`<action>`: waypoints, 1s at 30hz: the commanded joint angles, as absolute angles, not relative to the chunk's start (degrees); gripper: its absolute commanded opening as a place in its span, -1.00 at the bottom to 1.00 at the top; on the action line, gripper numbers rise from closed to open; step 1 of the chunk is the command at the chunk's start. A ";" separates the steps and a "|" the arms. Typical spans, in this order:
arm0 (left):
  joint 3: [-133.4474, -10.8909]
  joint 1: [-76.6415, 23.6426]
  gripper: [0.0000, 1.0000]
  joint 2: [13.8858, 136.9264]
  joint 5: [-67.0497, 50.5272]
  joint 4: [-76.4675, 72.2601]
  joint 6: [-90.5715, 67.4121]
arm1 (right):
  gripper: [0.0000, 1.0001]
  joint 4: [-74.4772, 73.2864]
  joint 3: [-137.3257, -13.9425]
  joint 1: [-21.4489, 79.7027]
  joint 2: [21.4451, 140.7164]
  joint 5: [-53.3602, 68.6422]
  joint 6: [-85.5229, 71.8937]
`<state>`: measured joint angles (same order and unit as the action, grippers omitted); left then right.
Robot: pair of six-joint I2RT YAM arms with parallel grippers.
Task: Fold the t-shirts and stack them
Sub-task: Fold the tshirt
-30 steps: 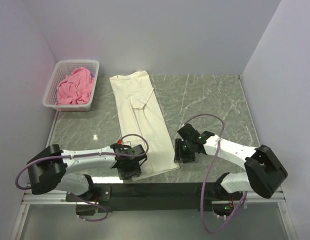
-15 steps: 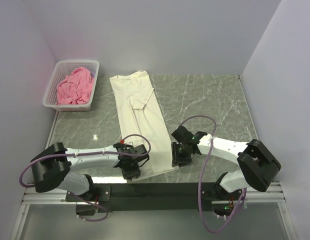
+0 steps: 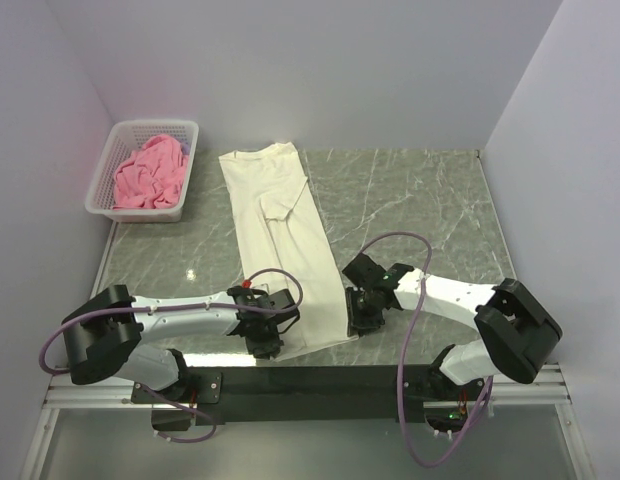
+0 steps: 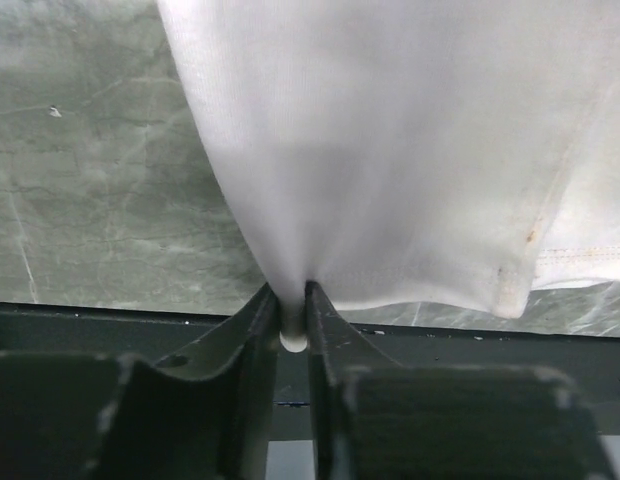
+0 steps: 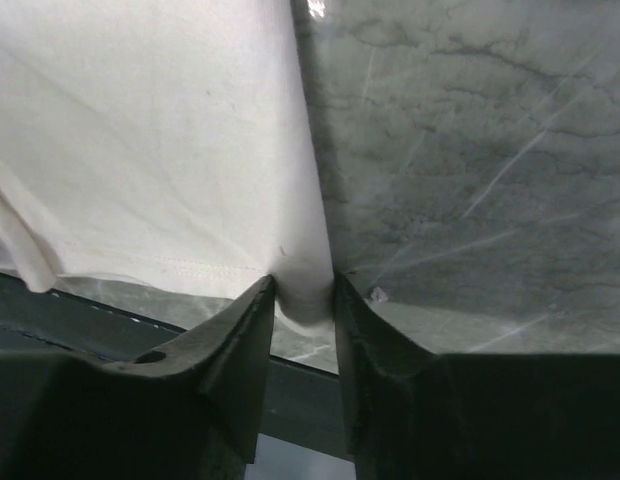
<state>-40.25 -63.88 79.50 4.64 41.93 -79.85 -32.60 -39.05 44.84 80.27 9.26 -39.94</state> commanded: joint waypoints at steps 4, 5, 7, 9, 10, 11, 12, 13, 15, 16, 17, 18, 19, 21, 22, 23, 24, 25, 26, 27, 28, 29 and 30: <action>-40.25 -64.86 -0.79 78.93 3.52 44.82 -80.33 | -0.72 -39.11 -39.64 45.53 79.98 6.51 -38.06; -40.08 -64.86 -0.91 78.66 3.52 45.17 -80.42 | -0.88 -39.55 -39.81 45.53 79.63 6.16 -37.88; -39.99 -64.86 -0.99 77.61 3.08 45.87 -80.59 | -1.00 -40.08 -39.81 45.53 78.41 6.33 -37.97; -39.99 -65.04 -0.99 76.91 2.64 46.67 -80.60 | -1.00 -40.86 -39.64 45.53 77.52 6.42 -37.88; -40.08 -65.39 -0.99 76.12 2.03 46.93 -80.33 | -1.00 -41.22 -39.55 45.53 76.65 6.59 -37.88; -40.34 -65.65 -0.99 75.85 1.50 47.46 -79.98 | -1.00 -41.57 -39.72 45.53 76.21 6.77 -37.79; -40.52 -66.35 -0.99 75.68 1.06 47.90 -79.37 | -1.00 -42.53 -39.73 45.61 75.16 7.12 -37.71; -40.69 -66.97 -0.99 75.33 0.45 48.42 -79.02 | -1.00 -43.15 -39.64 45.62 74.62 7.47 -37.53; -41.13 -68.37 -0.99 74.80 -0.96 49.91 -78.75 | -1.00 -45.16 -39.47 45.62 73.48 8.00 -37.09; -41.05 -70.12 -0.99 73.84 -2.18 50.10 -79.01 | -1.00 -45.70 -39.11 45.70 71.91 8.61 -37.09; -40.52 -70.83 -0.99 73.22 -2.81 50.10 -79.36 | -1.00 -46.05 -38.76 45.70 71.11 8.96 -37.00; -40.17 -71.45 -0.99 72.52 -3.68 49.31 -79.71 | -1.00 -46.75 -38.15 45.70 70.23 9.31 -37.09; -39.82 -72.33 -0.99 71.03 -4.13 48.96 -80.59 | -1.00 -47.19 -37.88 45.70 68.83 9.49 -37.18; -38.76 -72.60 -0.99 69.79 -4.48 48.34 -81.47 | -1.00 -47.98 -37.71 45.70 67.33 10.19 -37.35; -38.59 -72.60 -0.99 68.92 -4.57 47.99 -81.56 | -1.00 -48.08 -37.97 45.79 67.06 10.20 -37.35; -38.41 -72.42 -0.99 68.73 -4.14 47.90 -81.48 | -1.00 -48.16 -38.40 45.70 66.97 10.37 -37.18; -38.50 -71.90 -0.99 68.82 -3.43 47.73 -81.30 | -1.00 -48.34 -39.63 45.70 66.97 10.28 -37.09; -38.84 -70.59 -0.99 69.08 -2.91 47.81 -80.78 | -1.00 -48.43 -40.51 45.62 67.84 10.11 -36.83; -39.63 -69.88 -0.99 69.08 -2.12 47.90 -80.68 | -1.00 -48.60 -41.65 45.62 68.46 9.93 -36.48; -39.90 -69.18 -0.99 69.00 -0.63 47.99 -80.34 | -1.00 -48.69 -44.01 45.53 69.16 9.50 -35.78; -40.08 -66.73 -0.99 67.95 -0.18 48.16 -80.07 | -1.00 -48.87 -45.34 45.44 70.74 9.06 -35.25; -40.34 -65.06 -0.99 67.24 -0.18 48.25 -79.63 | -1.00 -48.95 -46.66 44.83 71.53 8.53 -34.98; -40.43 -61.21 -0.99 65.50 2.61 48.34 -78.67 | -1.00 -48.52 -49.28 44.30 73.37 8.00 -33.94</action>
